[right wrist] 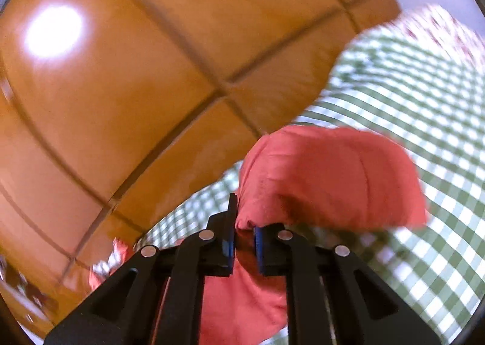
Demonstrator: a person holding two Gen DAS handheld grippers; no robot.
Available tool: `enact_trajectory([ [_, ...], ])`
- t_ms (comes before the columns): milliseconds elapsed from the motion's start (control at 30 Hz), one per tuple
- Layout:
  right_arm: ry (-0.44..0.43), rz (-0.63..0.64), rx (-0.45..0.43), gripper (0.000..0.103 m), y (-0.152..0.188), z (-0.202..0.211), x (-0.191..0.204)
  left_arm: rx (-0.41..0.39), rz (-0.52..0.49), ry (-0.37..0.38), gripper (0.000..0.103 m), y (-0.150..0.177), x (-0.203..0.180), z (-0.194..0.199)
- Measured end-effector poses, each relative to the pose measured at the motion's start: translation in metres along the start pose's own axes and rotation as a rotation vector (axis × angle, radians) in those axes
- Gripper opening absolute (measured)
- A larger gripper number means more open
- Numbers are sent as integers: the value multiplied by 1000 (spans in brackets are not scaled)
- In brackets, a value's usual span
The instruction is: Fold small clothes
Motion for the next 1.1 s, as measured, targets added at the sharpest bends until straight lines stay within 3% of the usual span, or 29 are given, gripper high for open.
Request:
enact_trajectory([
  [100,-12,174,0,9,6,3,55,0,2,3,100,0,0,0],
  [200,11,468,6,9,33,7,123,-1,4,4,100,0,0,0],
  [300,94,898,52,9,100,-3,192,-1,7,7,100,-1,3,-1],
  [433,123,1292,191,12,206,-30,227,-1,12,11,100,-1,3,-1],
  [500,116,1389,272,15,250,-39,228,-1,13,13,100,-1,3,-2],
  [567,178,1460,225,16,261,-42,223,-2,17,15,100,-1,3,-2],
  [633,177,1462,211,18,263,-39,223,-2,18,16,100,-1,3,-2],
  [733,145,1331,214,51,248,-31,213,0,20,19,100,-1,3,-2],
  [800,75,1218,216,76,236,-22,206,2,27,26,100,-2,3,1],
  [867,46,1115,191,89,225,-10,199,4,34,43,100,-7,2,10],
  [967,73,1031,163,94,216,-4,183,-36,129,152,100,-26,-3,43],
  [1033,103,1004,170,95,215,-8,173,-64,188,270,100,-41,-19,66],
  [1100,119,1006,176,95,222,-8,177,-33,178,393,99,-49,-50,78],
])
Point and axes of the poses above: each gripper's, at about its wrist camera, not at the fingertips, and z roughly against the way its jaws point, x to its left, y to its underside, the point moved 9 cm from there along -z, roughly the way its jaws point, and after that the axes turned 8 degrees about z, right-handed, at the moved point
